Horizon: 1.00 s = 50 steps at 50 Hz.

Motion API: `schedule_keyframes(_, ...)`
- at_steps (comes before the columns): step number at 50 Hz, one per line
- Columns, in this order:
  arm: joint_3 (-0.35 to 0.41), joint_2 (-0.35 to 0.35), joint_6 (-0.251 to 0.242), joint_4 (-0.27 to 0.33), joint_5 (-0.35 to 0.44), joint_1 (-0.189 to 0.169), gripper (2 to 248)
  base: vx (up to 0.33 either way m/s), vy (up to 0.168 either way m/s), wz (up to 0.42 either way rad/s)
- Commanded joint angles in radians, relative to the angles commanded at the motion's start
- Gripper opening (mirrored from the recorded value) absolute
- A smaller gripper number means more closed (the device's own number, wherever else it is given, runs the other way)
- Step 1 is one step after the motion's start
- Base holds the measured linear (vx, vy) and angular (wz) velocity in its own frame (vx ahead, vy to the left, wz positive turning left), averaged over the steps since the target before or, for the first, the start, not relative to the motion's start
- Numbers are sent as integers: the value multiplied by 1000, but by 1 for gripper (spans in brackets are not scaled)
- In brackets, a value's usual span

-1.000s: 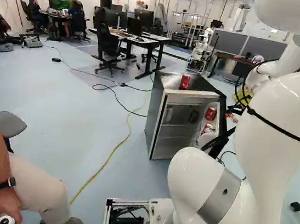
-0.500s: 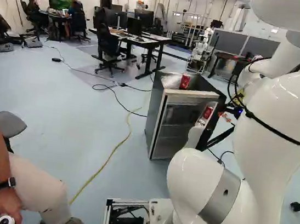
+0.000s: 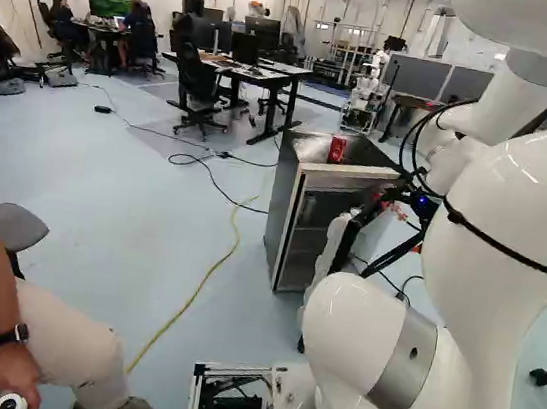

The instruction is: Grab a drink from the fridge

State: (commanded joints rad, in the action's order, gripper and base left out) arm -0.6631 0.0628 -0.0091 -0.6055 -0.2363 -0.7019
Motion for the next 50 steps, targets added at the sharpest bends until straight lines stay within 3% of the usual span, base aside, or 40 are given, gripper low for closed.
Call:
schedule_keyframes(32,2,-2,0,2,0,5,247,0,0,0)
schedule_keyframes(50,20,-19,0,73,0,14,247,0,0,0)
